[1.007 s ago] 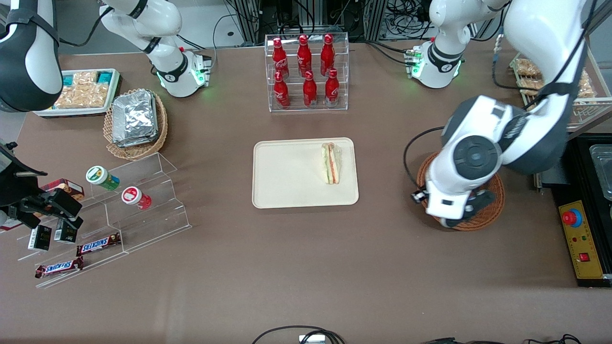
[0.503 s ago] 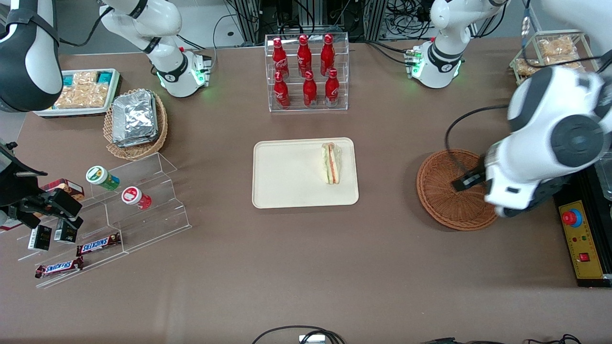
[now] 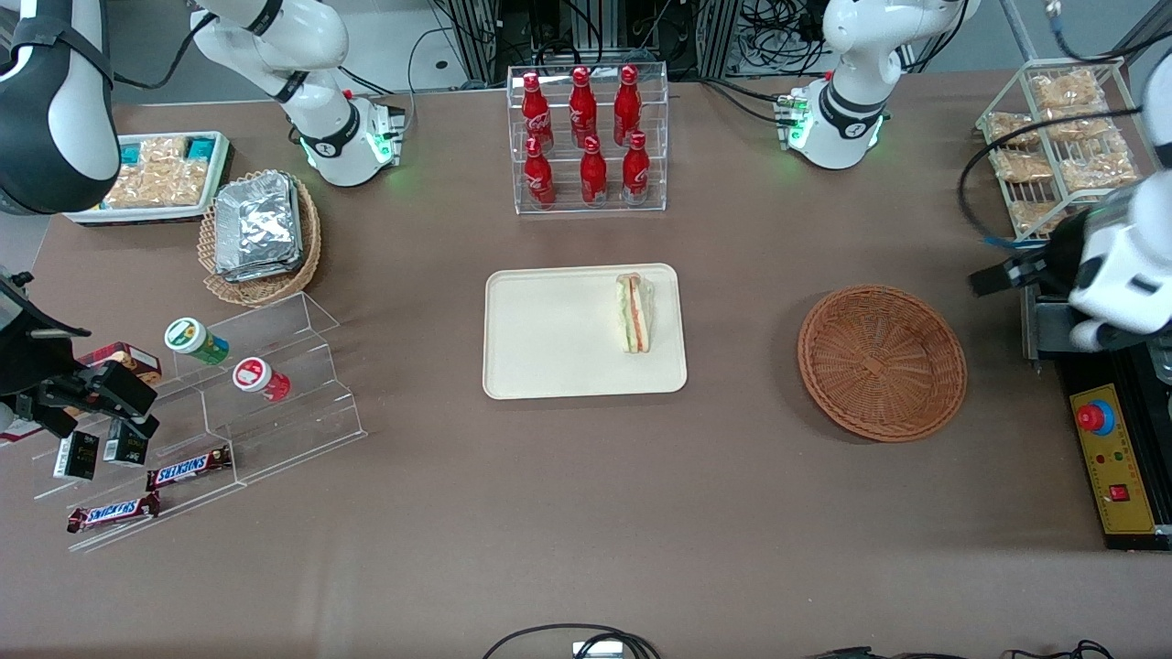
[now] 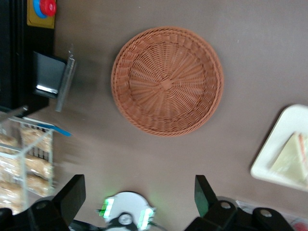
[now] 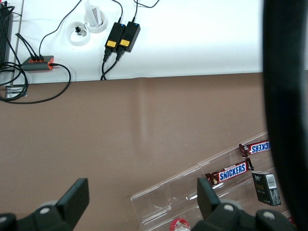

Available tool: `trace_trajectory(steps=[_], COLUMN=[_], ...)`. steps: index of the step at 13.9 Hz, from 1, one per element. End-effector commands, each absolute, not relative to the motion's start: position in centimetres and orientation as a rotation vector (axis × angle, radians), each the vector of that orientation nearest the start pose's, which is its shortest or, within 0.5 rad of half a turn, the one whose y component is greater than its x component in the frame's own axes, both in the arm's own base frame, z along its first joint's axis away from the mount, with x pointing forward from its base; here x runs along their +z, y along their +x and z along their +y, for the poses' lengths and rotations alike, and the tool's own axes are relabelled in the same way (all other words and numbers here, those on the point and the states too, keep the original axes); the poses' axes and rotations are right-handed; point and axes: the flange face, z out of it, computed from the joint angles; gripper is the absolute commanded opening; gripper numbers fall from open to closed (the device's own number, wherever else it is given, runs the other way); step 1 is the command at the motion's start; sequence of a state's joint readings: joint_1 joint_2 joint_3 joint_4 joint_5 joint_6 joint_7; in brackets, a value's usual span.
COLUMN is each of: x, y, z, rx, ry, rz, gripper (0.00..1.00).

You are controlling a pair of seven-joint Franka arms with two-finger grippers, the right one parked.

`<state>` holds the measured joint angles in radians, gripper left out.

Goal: Place sandwich from basket to tray

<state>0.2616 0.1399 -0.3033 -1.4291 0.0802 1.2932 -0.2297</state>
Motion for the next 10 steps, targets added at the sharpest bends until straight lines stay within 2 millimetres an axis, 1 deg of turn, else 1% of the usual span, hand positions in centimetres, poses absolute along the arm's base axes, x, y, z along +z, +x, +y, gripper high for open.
trace_trajectory(steps=[1, 2, 4, 6, 9, 10], x=[61.5, 61.6, 61.9, 62.1, 61.6, 61.5], y=[54.4, 54.3, 54.4, 54.7, 54.9, 54.9], z=[1.8, 1.6, 1.0, -0.4, -2.3, -2.4], rx=[0.390, 0.389, 0.363, 0.331, 0.326, 0.328], ry=[-3.067, -3.073, -3.091, -3.091, -3.081, -3.079], rz=[-0.071, -0.028, -0.003, 0.036, 0.082, 0.085], gripper=[1.00, 1.00, 1.00, 1.00, 1.00, 1.00])
